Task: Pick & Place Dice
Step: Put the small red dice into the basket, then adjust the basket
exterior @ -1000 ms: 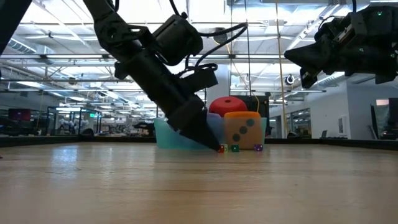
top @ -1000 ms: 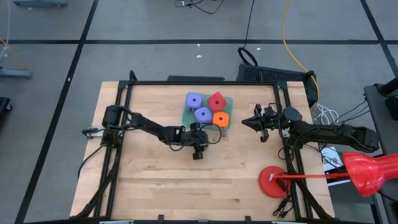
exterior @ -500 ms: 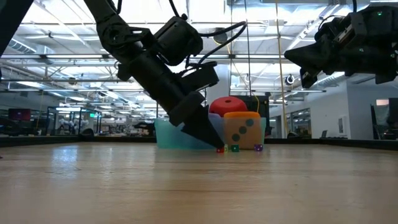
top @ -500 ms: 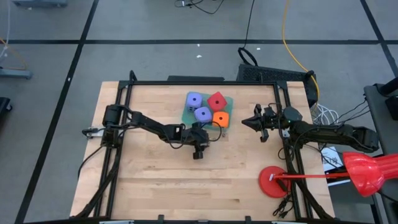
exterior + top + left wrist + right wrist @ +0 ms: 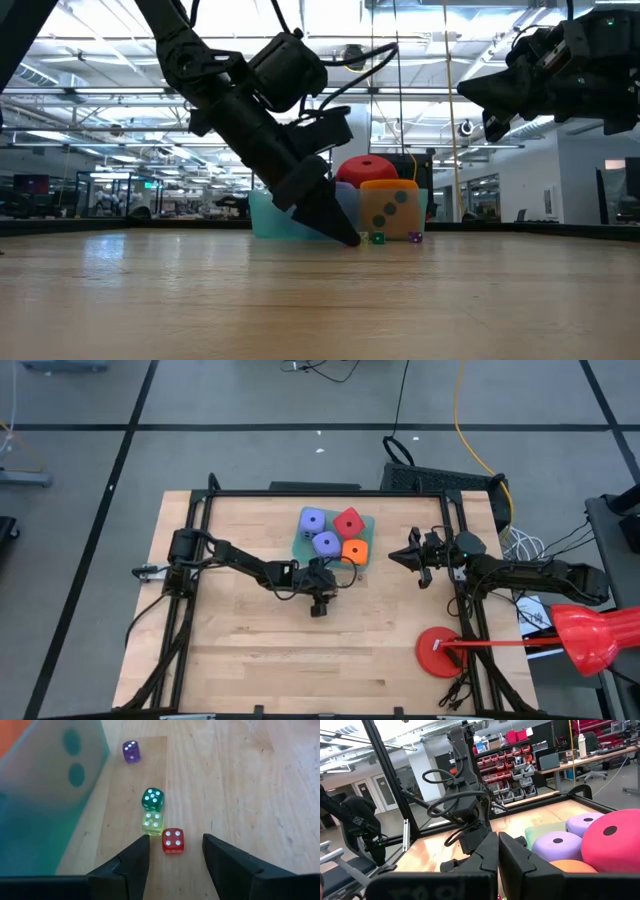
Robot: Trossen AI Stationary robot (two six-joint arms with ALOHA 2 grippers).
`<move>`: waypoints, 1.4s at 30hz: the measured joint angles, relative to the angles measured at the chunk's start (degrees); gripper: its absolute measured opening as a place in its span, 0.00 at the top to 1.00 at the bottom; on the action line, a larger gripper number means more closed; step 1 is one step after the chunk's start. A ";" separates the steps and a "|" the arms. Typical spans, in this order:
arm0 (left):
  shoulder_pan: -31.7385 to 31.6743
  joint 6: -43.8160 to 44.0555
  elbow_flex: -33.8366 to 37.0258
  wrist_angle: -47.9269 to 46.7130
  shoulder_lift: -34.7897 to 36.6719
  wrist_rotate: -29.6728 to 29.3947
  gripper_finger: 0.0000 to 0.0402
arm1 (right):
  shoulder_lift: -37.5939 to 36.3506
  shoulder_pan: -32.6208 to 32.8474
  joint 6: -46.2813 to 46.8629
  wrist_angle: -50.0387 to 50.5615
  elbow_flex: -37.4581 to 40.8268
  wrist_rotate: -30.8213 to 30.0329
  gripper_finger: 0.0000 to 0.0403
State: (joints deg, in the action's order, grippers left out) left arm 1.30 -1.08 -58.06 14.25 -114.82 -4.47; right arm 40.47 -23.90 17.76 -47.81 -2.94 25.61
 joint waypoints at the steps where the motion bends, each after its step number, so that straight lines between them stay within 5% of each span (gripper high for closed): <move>1: 0.00 0.14 0.00 0.12 0.01 0.00 0.51 | 0.00 0.00 -0.02 0.02 0.00 0.01 0.99; 9: -0.03 0.26 0.00 1.51 -0.10 -1.30 0.55 | 0.00 0.00 -0.02 0.02 0.00 0.01 0.99; 27: -0.11 -0.28 0.10 1.12 -0.12 0.03 0.98 | 0.00 0.00 -0.24 0.04 0.00 0.02 0.99; 42: 0.14 -0.78 0.10 0.10 1.77 0.50 0.99 | -0.02 0.02 -1.21 4.38 0.00 0.76 0.99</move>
State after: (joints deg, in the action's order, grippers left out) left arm 1.44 -1.85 -57.96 14.35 -113.05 -3.97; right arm 40.45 -23.88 16.54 -43.44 -2.94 26.37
